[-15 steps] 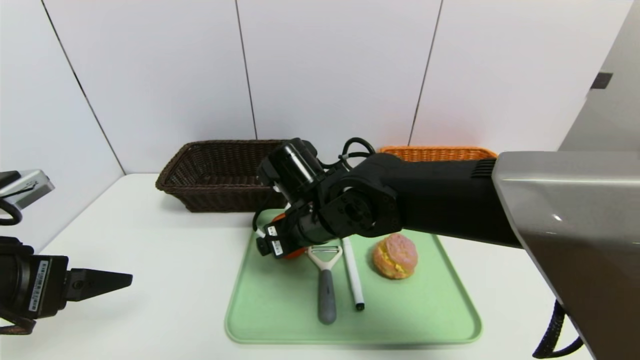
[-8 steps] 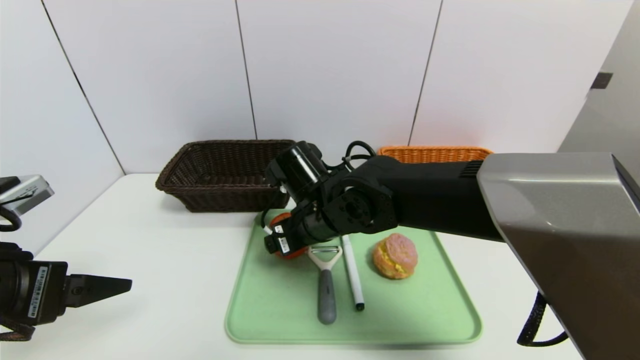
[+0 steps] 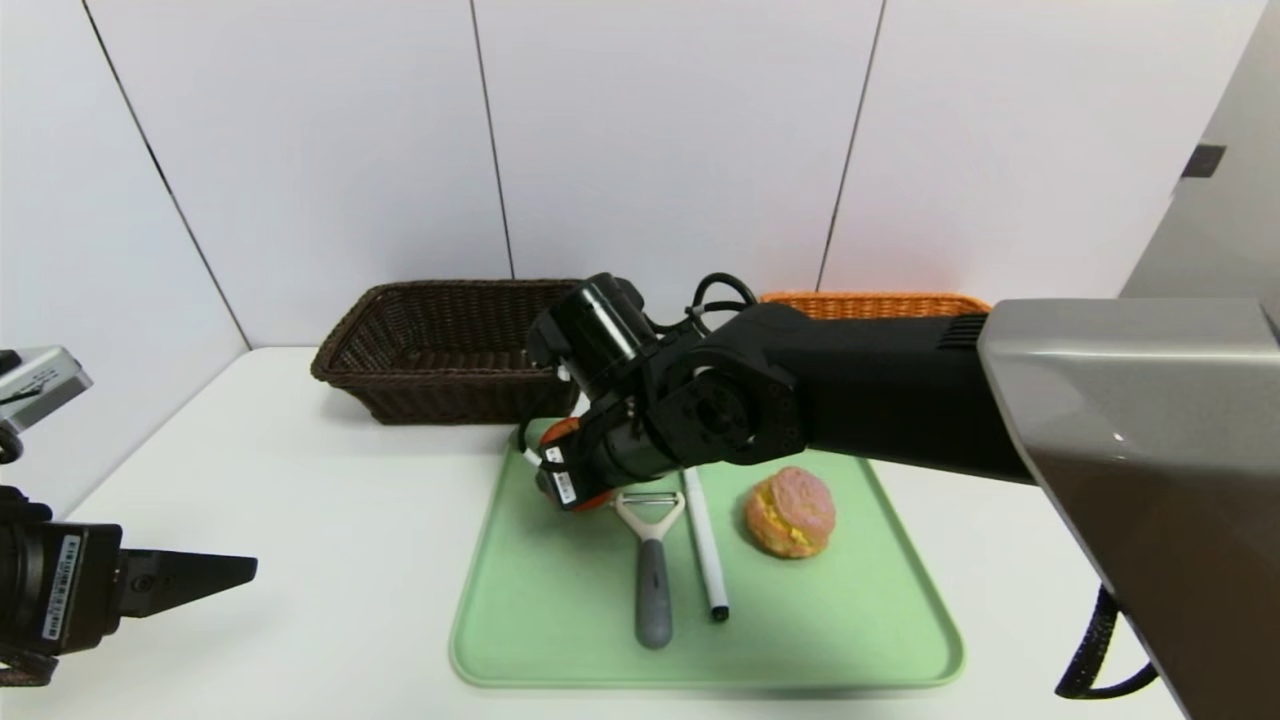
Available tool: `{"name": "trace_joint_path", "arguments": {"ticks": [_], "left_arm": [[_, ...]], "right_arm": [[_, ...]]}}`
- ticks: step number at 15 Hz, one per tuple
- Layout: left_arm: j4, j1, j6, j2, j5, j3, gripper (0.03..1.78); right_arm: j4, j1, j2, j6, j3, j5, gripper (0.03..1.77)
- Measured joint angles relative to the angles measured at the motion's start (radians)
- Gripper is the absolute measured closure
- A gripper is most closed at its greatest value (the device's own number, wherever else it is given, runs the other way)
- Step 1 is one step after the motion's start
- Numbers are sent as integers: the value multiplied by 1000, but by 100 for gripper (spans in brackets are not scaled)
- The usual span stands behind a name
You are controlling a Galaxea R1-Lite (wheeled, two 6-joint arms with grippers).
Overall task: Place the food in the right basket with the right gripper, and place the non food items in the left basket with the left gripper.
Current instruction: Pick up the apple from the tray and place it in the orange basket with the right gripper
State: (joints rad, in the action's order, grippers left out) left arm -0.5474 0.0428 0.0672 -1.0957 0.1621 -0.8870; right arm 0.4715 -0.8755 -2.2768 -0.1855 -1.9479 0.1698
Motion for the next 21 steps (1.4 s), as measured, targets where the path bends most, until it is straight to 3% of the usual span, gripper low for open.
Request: {"name": "trace_joint_path", "arguments": {"ticks": [11, 16, 21], "left_arm": [[0, 0, 0, 19, 1, -6, 12], [17, 1, 0, 17, 2, -6, 12], [22, 5, 0, 15, 2, -3, 12]], "right_arm": [[36, 5, 297, 2, 9, 0, 63], [33, 133, 364, 6, 7, 3, 63], [33, 340, 347, 6, 9, 3, 63]]}}
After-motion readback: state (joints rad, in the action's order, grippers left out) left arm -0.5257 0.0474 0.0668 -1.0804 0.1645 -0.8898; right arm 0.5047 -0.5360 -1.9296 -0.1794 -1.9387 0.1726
